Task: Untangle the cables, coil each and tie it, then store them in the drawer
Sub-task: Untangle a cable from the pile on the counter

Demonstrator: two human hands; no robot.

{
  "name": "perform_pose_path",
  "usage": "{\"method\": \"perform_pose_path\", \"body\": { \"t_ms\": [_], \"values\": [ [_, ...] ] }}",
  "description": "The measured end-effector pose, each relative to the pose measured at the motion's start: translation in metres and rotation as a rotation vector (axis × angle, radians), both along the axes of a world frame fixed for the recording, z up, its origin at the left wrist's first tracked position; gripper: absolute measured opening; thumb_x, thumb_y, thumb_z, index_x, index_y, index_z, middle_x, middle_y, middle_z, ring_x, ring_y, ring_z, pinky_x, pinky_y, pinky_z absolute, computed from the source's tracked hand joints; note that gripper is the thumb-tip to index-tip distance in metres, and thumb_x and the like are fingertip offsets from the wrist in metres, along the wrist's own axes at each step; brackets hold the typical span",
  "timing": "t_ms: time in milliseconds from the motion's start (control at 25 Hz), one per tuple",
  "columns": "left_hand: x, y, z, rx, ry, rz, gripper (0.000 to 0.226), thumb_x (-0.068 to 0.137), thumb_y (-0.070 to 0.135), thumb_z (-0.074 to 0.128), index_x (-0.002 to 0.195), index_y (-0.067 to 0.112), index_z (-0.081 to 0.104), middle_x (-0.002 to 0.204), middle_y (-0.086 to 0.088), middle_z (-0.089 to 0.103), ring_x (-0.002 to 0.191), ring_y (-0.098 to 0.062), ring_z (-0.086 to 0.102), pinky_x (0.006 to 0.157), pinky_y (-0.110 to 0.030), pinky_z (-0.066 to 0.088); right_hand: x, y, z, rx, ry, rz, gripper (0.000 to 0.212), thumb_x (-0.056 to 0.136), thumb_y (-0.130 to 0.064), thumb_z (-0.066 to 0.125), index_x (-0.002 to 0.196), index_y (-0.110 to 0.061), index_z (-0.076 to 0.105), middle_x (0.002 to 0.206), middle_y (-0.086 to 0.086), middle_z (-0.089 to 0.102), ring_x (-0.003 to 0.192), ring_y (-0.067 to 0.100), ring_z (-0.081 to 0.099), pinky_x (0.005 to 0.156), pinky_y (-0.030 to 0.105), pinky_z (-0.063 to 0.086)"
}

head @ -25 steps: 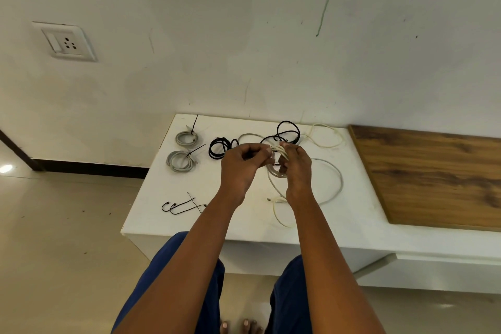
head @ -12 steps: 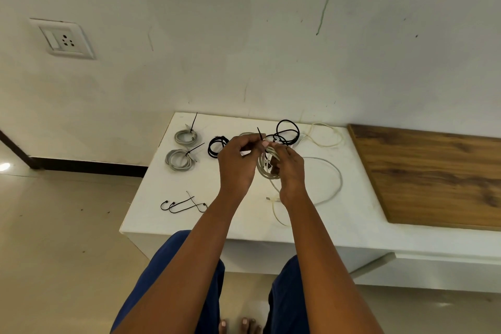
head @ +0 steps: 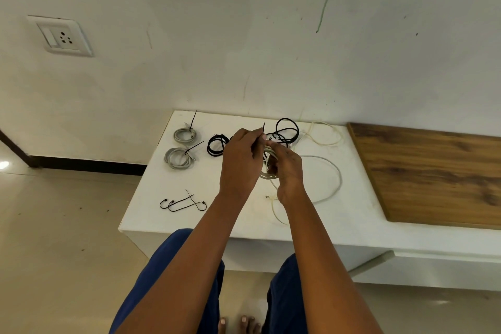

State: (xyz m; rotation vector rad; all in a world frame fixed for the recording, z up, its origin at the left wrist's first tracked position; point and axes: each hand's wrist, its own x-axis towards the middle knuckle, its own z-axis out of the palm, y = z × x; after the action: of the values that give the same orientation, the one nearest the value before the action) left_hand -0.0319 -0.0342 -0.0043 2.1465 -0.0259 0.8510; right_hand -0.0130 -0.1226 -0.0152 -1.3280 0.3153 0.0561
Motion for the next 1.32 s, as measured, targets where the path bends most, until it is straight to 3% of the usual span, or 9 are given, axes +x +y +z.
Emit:
{"method": "perform_pose_path", "body": {
  "t_ms": [160,360,600,760,1120,1320],
  "values": [
    [0.0011,-0.0009,-0.0013,0.091,0.112,-0.083,0.026,0.097,0.009,0.047,0.116,0.001,0.061,0.101,-0.016,0.055,0.088,-0.026,0.056,0.078,-0.029,0.045,-0.0004,0.0016,0.0006,0.003,-0.014,0.024,0.017,0.086,-0.018,0.063,0.069,-0.015,0.063,0.043,-0.010,0.046,0.039,0.004,0.039,0.041,0.016,0.034],
    [0.0024,0.0067,0.0002,0.089,0.077,-0.047,0.019,0.089,0.004,0.060,0.105,-0.003,0.069,0.086,-0.018,0.063,0.075,-0.027,0.060,0.069,-0.013,0.033,0.0007,0.0001,0.0023,0.006,0.014,-0.004,0.014,0.082,-0.020,0.068,0.070,-0.014,0.064,0.041,-0.011,0.046,0.038,0.004,0.038,0.039,0.014,0.033],
    [-0.0016,0.0063,0.0029,0.099,0.026,-0.054,0.004,0.080,0.005,0.067,0.083,0.002,0.069,0.077,-0.009,0.062,0.060,-0.014,0.052,0.064,-0.017,0.038,0.0005,-0.0008,0.0015,-0.017,0.021,0.003,0.018,0.082,-0.022,0.067,0.067,-0.014,0.062,0.043,-0.006,0.044,0.038,0.006,0.037,0.040,0.014,0.034],
    [-0.0009,0.0055,0.0021,0.129,0.040,-0.068,0.005,0.081,0.007,0.067,0.083,0.003,0.069,0.077,-0.009,0.060,0.061,-0.019,0.054,0.064,-0.027,0.044,0.0012,-0.0002,0.0005,-0.034,0.009,0.010,0.019,0.084,-0.022,0.065,0.067,-0.013,0.061,0.045,-0.006,0.045,0.038,0.006,0.037,0.041,0.016,0.034],
    [0.0001,0.0059,0.0011,0.149,0.075,-0.051,0.009,0.084,0.009,0.064,0.087,0.003,0.070,0.082,-0.009,0.061,0.066,-0.023,0.057,0.065,-0.029,0.044,0.0012,-0.0008,0.0005,-0.053,-0.009,0.012,0.020,0.083,-0.022,0.066,0.064,-0.016,0.062,0.041,-0.010,0.046,0.036,0.005,0.038,0.039,0.014,0.034],
    [0.0030,0.0058,0.0006,0.118,0.067,-0.053,0.008,0.085,0.006,0.064,0.086,0.002,0.070,0.082,-0.010,0.061,0.062,-0.014,0.051,0.066,-0.015,0.035,0.0000,-0.0007,-0.0017,-0.195,-0.122,0.050,0.009,0.088,-0.022,0.060,0.081,-0.019,0.065,0.054,-0.012,0.057,0.045,-0.001,0.049,0.049,0.015,0.039]
  ]
}}
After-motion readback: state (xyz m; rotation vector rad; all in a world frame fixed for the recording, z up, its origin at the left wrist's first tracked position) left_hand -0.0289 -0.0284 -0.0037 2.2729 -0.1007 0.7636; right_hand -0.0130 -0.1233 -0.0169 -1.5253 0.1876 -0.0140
